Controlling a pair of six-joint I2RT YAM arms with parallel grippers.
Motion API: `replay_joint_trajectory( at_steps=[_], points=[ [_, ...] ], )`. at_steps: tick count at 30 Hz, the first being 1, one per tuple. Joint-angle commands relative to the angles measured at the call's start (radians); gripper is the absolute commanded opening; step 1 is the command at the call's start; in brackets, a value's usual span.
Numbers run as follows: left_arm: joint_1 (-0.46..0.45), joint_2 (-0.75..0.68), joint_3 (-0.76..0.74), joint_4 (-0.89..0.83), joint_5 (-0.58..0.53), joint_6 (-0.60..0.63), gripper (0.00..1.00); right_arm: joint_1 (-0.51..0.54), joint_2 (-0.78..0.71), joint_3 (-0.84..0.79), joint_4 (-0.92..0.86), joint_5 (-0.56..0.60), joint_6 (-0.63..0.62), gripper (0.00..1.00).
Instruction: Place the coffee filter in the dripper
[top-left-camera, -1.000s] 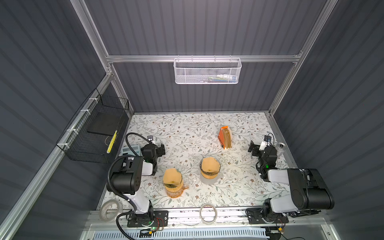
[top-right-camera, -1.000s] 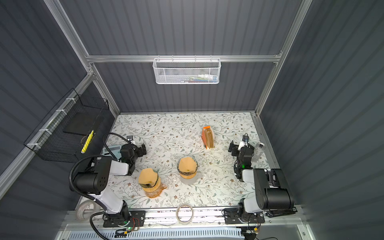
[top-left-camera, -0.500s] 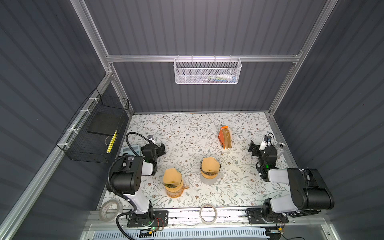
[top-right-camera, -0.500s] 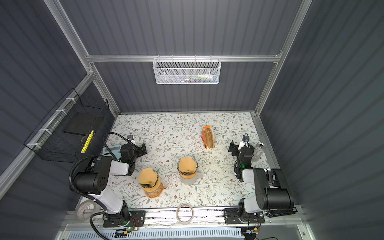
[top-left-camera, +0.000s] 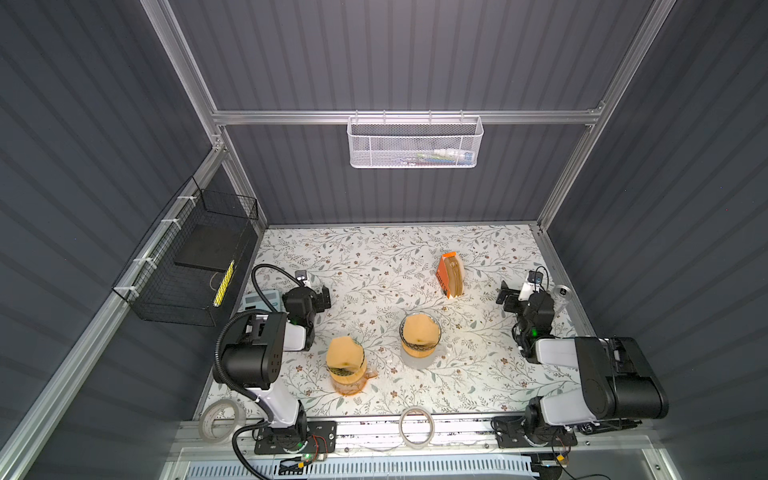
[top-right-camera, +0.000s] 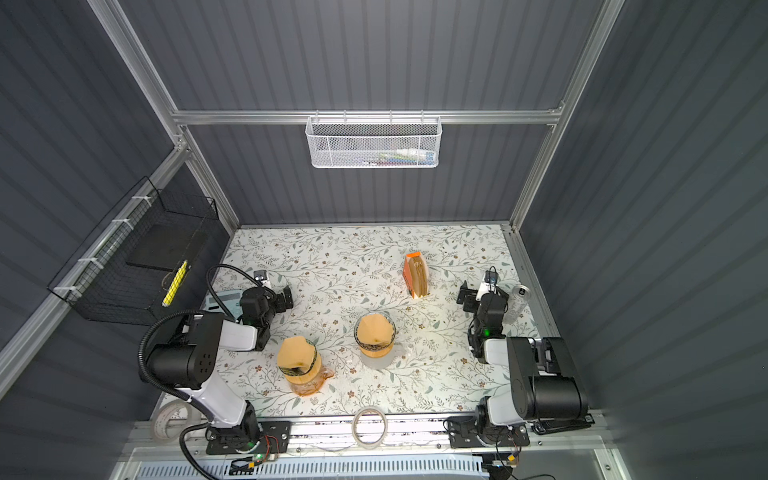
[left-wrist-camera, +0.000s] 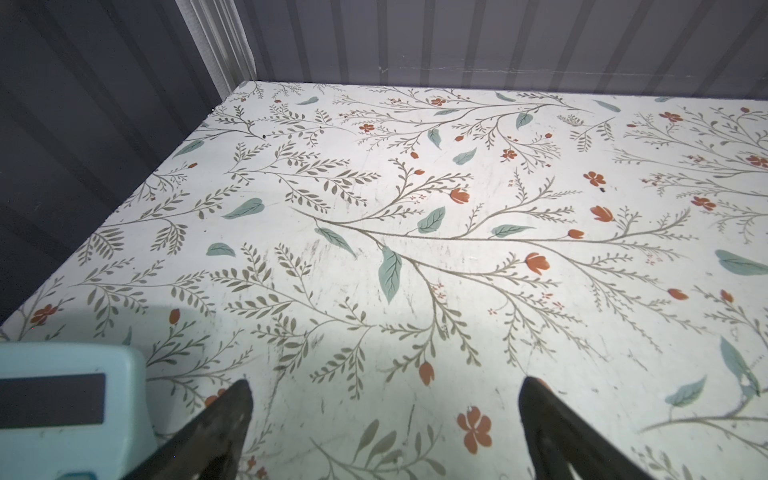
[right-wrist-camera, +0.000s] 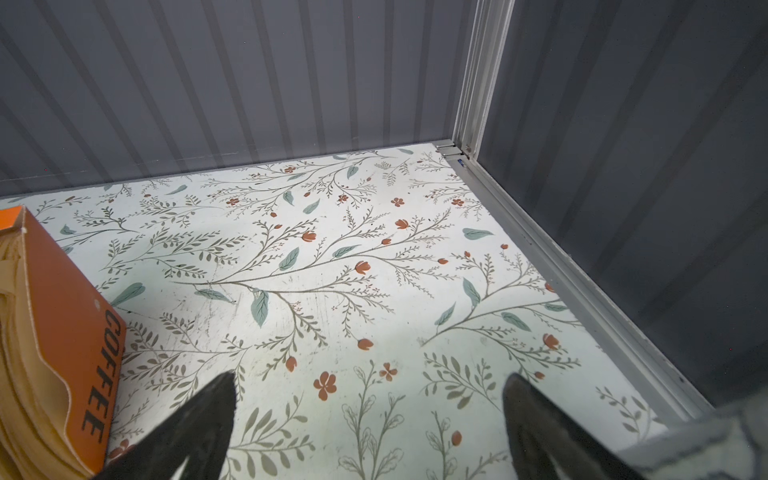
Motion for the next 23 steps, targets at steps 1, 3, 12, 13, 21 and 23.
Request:
replay_joint_trajectory(
  at_steps=[1, 3, 12, 13, 21, 23],
  points=[
    [0.001, 0.011, -0.012, 0.026, 0.008, 0.018, 1.00, -0.004, 0.003, 0.005, 0.021, -0.003, 0.009, 0.99],
    [0.001, 0.011, -0.012, 0.026, 0.009, 0.018, 1.00, -0.004, 0.003, 0.005, 0.021, -0.003, 0.008, 0.99],
    [0.001, 0.011, -0.012, 0.025, 0.008, 0.018, 0.99, -0.004, 0.003, 0.007, 0.018, -0.003, 0.009, 0.99],
    [0.001, 0.012, -0.011, 0.024, 0.015, 0.020, 0.99, -0.004, 0.003, 0.006, 0.018, -0.002, 0.009, 0.99],
    [-0.002, 0.015, -0.005, 0.019, 0.016, 0.027, 0.99, -0.005, 0.003, 0.008, 0.018, -0.002, 0.009, 0.99],
    [-0.002, 0.012, -0.010, 0.022, 0.022, 0.028, 1.00, -0.004, 0.003, 0.008, 0.018, -0.003, 0.008, 0.99]
  ],
)
